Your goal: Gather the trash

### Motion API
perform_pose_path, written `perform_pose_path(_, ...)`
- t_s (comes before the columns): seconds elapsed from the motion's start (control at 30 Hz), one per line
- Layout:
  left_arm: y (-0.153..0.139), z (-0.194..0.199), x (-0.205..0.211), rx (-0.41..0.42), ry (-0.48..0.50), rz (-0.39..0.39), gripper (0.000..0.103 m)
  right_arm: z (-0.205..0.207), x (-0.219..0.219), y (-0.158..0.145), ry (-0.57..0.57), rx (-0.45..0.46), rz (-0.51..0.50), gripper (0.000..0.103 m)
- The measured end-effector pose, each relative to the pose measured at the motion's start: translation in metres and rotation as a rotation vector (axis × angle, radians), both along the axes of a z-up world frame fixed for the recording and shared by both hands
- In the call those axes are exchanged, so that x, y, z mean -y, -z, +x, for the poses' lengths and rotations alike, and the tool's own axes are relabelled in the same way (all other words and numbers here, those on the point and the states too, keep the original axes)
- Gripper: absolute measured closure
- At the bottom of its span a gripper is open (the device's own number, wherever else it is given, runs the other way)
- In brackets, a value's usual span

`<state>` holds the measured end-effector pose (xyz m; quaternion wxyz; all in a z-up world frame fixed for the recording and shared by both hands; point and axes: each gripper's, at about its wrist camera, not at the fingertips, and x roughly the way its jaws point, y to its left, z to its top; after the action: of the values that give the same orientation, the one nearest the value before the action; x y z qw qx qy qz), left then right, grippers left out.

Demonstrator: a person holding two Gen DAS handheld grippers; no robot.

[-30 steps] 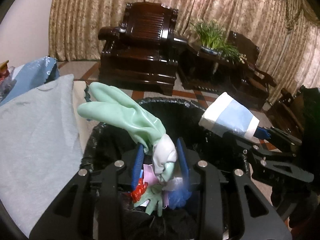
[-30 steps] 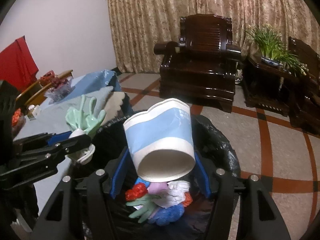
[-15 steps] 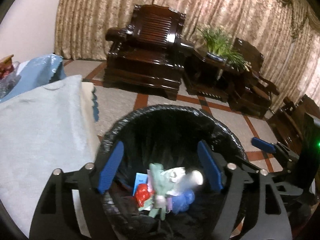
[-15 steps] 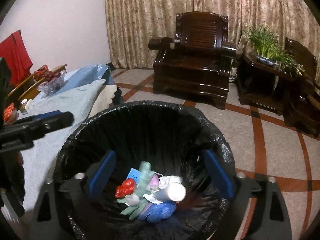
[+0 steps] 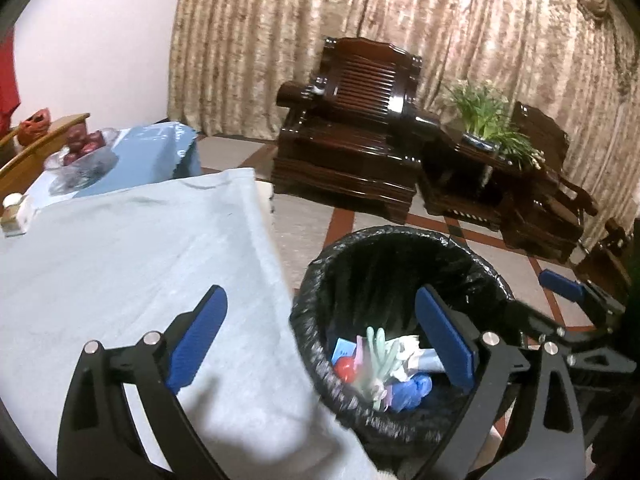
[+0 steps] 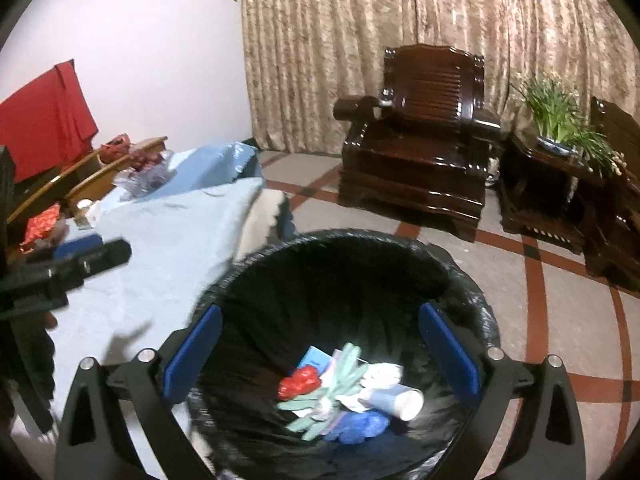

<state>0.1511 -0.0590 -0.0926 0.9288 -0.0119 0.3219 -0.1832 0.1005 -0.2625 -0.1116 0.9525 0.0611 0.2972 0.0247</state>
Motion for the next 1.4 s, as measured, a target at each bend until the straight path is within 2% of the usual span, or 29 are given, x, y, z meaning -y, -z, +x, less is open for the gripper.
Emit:
perform_pose_path(0.13,-0.013,-0.021,-0.012,0.028,-0.031,0.018,0.009,-0.010,-0.016,-0.017,-0.024,0.024,-0.005,0.006)
perform_pose_path(0.37,-0.038,-0.045,-0.026,0.058,-0.055,0.003,0.009,-0.026,-0.034,-0.044,-0.050,0.044,-0.016,0.006)
perform_pose_path(0.63,-0.058,-0.066,-0.030,0.097,-0.066,0.006,0.009,-0.038,-0.037,-0.064,-0.059,0.051,-0.005,0.006)
perform_pose_path(1.07,-0.080,-0.091,-0.034,0.160,-0.077,0.016,0.009,-0.053,-0.047,-0.085,-0.080,0.108,-0.025,0.006)
perform_pose_path(1.4,-0.081,-0.094,-0.033,0.164,-0.078,0.020,0.008,-0.054,-0.050,-0.086,-0.083,0.110,-0.031,0.006)
